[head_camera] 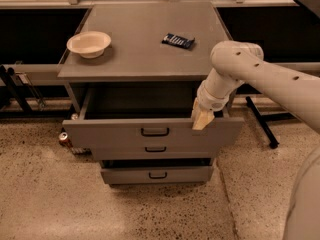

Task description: Open top drawer

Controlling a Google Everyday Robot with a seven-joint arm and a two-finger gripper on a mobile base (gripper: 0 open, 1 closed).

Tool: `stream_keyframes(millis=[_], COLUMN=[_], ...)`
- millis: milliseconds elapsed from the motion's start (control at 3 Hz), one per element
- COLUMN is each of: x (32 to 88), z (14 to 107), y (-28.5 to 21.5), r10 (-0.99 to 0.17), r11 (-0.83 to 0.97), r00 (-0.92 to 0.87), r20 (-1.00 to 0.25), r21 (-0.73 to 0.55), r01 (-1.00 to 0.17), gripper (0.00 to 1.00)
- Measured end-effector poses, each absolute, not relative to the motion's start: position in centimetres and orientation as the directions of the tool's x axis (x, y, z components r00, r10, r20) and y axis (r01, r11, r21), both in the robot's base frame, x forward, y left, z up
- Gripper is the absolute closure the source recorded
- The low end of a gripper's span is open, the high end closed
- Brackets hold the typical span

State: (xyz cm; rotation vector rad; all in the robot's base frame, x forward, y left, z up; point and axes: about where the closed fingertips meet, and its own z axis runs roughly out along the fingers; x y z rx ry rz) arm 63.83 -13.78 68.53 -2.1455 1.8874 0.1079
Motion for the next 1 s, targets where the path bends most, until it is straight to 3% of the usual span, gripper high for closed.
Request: stream_keyframes(millis=[667,1000], x=[61.53,61.53], z=[68.62,68.61], y=[-13.64,-13.64], r10=[-0.956,-0.956], r11=[-0.128,-0.128], r00=[0.161,0.161], r20=[-0.245,-0.245], r21=[-0.146,-0.146], r01=[-0.981,-0.981], gripper=[1.0,0.82])
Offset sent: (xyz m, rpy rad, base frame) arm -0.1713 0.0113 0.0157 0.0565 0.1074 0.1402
